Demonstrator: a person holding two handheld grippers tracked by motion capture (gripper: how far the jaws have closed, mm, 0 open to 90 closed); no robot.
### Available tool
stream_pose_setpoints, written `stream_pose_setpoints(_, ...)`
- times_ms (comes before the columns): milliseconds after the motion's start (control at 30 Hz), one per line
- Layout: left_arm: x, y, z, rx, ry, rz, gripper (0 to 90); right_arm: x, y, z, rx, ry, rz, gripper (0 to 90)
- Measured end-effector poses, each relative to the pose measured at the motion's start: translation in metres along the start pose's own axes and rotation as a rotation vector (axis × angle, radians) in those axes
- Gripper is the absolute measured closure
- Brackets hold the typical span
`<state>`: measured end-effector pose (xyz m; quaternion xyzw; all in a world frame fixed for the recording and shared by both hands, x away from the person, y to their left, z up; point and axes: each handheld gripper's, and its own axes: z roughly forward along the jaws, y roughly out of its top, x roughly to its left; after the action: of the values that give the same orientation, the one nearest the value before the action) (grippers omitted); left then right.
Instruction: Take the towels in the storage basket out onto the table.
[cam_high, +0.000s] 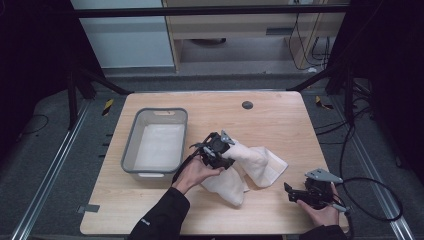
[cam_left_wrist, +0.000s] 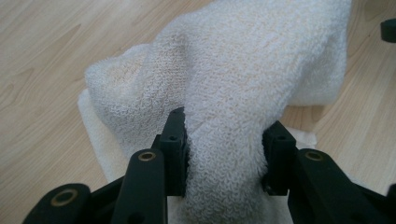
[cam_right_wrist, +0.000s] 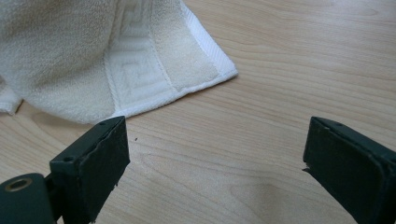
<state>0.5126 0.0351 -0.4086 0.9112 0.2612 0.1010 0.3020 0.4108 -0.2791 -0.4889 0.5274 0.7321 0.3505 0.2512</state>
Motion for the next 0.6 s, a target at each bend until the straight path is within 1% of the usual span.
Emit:
stream_pose_setpoints(167, 0.0005, -0.0054, 0.0072, 0.013, -0.002, -0.003, 59.4, 0.0002, -0.0001, 0.0001, 0.000, 0.000, -0.002, 6.9)
stream_pose_setpoints(367, -0.0020, -0.0070, 0.0111, 0.017, 0.012, 0.014, 57.2, 0.0003, -0.0002, 0.0002, 0.002, 0.002, -0.003, 6.9)
stream_pose_setpoints(500, -0.0022, -0.0073, 0.0113, 0.013, 0.012, 0.013, 53.5, 0.0007, -0.0001, -0.0001, 0.006, 0.005, 0.002, 6.8)
stream_pose_setpoints(600, -0.0024, -0.0074, 0.0099, 0.010, 0.011, 0.011, 48.1, 0.0007, -0.0001, -0.0001, 0.006, 0.005, 0.003, 6.8)
